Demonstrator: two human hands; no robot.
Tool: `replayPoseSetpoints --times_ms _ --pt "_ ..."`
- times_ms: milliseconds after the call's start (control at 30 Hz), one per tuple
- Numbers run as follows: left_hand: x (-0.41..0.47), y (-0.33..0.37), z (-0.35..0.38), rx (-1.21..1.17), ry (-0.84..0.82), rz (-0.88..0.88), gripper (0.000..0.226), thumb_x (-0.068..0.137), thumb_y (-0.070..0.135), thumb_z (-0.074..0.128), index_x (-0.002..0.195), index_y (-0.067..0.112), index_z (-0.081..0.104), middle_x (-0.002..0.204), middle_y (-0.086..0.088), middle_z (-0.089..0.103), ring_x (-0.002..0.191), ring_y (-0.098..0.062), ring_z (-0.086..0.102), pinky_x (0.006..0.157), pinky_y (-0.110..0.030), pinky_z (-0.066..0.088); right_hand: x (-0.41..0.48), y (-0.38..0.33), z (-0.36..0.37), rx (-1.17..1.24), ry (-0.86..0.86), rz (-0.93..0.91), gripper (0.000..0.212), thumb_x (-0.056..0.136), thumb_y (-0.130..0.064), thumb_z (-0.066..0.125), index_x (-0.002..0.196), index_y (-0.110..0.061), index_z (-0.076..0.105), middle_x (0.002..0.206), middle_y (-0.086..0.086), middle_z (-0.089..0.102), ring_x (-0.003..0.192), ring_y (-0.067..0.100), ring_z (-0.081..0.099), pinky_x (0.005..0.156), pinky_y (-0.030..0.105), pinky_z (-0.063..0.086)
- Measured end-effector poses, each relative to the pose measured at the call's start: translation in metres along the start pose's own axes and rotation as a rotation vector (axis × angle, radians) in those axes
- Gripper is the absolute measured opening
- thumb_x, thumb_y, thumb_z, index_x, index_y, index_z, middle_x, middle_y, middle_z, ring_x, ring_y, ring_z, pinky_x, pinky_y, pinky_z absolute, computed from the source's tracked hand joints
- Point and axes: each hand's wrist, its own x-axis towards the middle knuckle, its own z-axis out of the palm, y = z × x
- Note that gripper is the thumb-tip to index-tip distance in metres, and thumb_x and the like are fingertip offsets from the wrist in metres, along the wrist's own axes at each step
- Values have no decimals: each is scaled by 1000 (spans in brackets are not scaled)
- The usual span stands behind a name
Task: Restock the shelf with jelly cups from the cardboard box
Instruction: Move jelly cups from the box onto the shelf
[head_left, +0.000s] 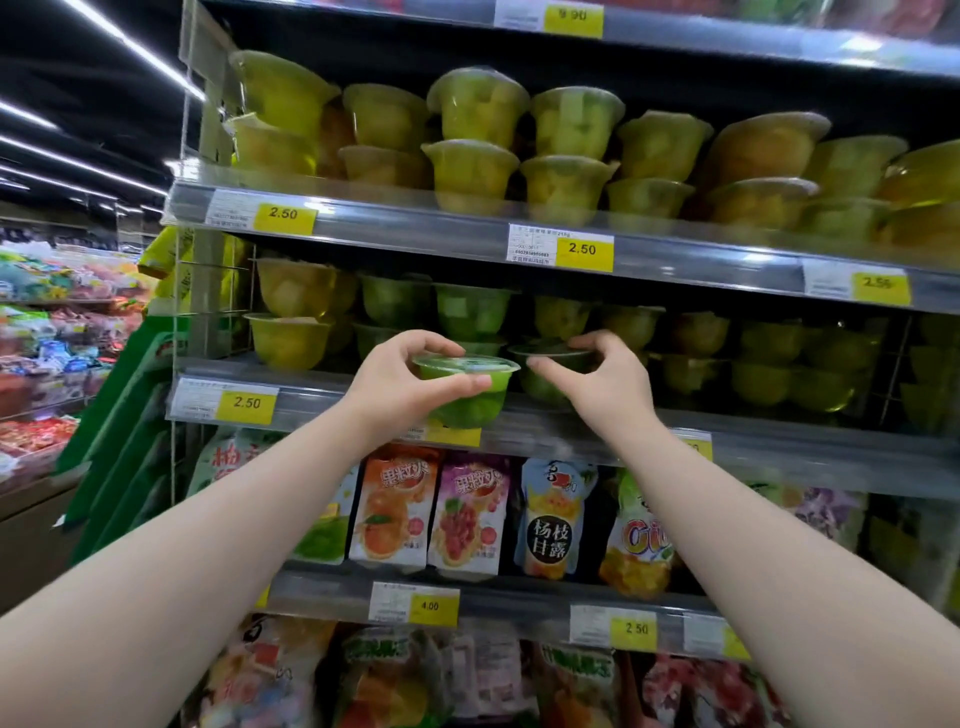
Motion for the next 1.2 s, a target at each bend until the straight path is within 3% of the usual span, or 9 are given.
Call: replayPoseSetpoints --times_ms 100,400,533,633,800,933,1067,1133,1200 --pt "0 0 0 10 12 11 40 67 40 81 101 24 68 103 16 61 91 4 58 63 -4 44 -1 2 -4 -28 12 14 50 75 -53 74 110 -21 57 103 -9 54 96 11 47 77 25 36" --pt "-2 11 13 -34 14 6 50 65 46 81 108 28 64 112 18 56 103 1 54 75 -15 43 -4 6 -14 -104 -9 25 53 75 -61 69 111 -25 55 102 -9 56 101 17 54 74 29 40" --pt "-3 23 19 -103 -11 18 63 60 48 82 116 30 58 115 15 57 101 0 57 79 -18 48 -9 9 -27 -119 -65 6 71 78 -64 63 135 -26 46 131 1 51 126 22 44 95 33 40" --pt "1 30 23 -166 -31 14 76 46 61 83 113 38 55 117 8 58 106 -12 60 94 -35 52 -20 8 -46 15 -22 -82 51 83 -52 65 125 -25 56 123 -7 56 119 13 50 100 30 42" --pt "9 44 46 -211 -117 52 75 47 64 84 112 43 52 120 3 59 112 -15 58 97 -37 50 -31 -3 -57 166 -340 -110 41 75 -44 73 113 -33 63 108 -14 68 101 0 63 88 22 51" --pt "11 57 61 -299 -175 91 85 54 50 76 131 31 46 119 3 59 109 -10 59 95 -29 50 -28 -8 -65 279 -335 -108 33 79 -35 73 110 -32 64 105 -15 71 98 -4 64 79 14 50" --pt "17 52 61 -375 -277 96 102 60 43 88 144 28 32 134 1 52 116 -10 58 99 -28 47 -25 -5 -72 271 -189 -124 38 77 -36 77 112 -24 68 107 -12 71 101 1 64 87 20 51" --pt "16 46 59 -292 -251 98 108 57 50 87 146 26 31 138 2 48 119 -13 55 98 -31 47 -21 -2 -72 305 -73 -107 39 77 -35 77 112 -21 68 106 -11 71 99 1 65 87 20 50" --pt "11 39 59 -40 -198 130 97 63 56 76 145 24 36 142 5 44 125 -11 49 101 -30 43 -16 1 -69 323 20 -55 37 77 -36 77 110 -21 67 102 -15 69 95 -4 63 79 13 48"
